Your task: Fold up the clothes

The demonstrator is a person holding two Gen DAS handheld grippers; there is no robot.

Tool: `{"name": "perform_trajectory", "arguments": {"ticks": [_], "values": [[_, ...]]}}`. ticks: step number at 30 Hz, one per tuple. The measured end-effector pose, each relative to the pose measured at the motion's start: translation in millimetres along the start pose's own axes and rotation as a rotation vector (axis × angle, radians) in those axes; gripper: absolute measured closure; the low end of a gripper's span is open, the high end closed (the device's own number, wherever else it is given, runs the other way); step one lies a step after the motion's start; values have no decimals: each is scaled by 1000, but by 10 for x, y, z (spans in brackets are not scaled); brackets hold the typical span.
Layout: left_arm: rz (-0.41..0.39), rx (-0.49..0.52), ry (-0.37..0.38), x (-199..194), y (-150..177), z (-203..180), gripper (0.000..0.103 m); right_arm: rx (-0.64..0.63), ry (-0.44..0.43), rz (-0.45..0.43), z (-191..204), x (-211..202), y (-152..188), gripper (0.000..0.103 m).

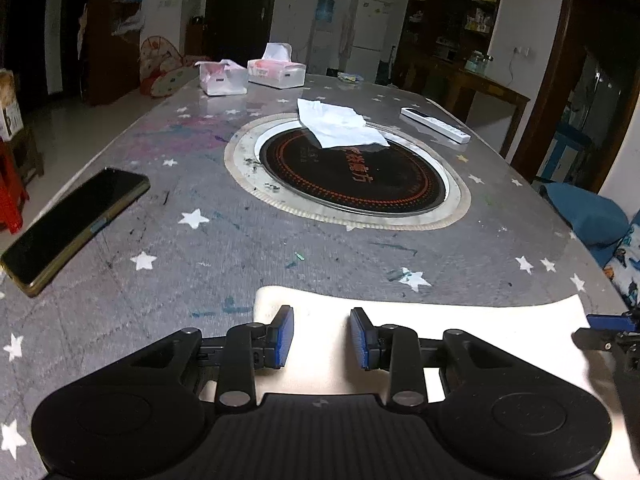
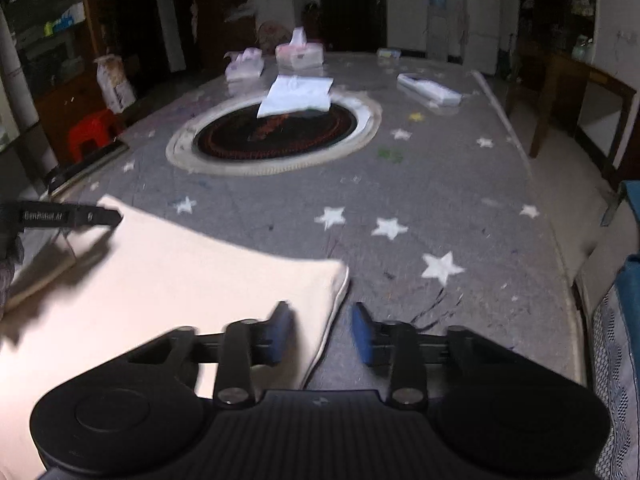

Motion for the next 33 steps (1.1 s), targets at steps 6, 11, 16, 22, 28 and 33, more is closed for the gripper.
{"name": "perform_trajectory", "arguments": {"ticks": [6,11,16,22,28,33], "values": [[-13,-3,-46,87,-77,55,69,-97,38,-15,69,145,-201,100],[-30,15,-91,161,-146,123,69,-108,34,-8,36,304,-354,96],[3,-6,-54,30,-77,66,64,-81,-2,-48,-11,-118,-275,92],[26,55,120,-425,237,-463,58,8,67,-71,-341,-842,169,91],[72,111,275,-837,719,-1001,54,198,184,-87,-782,-1392,706,86],[93,130,308,-981,993,-1202,50,311,191,-132,-895,-1595,916,78]]}}
Point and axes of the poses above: each gripper's, at about its wrist camera, not at the fingertips, and x roughly the way its jaws point, z to its left, y to its underside, the point moved 10 cm from there along x, roughly the way its jaws point, and after that the axes turned 2 degrees about -z, right-handed, at the moved point
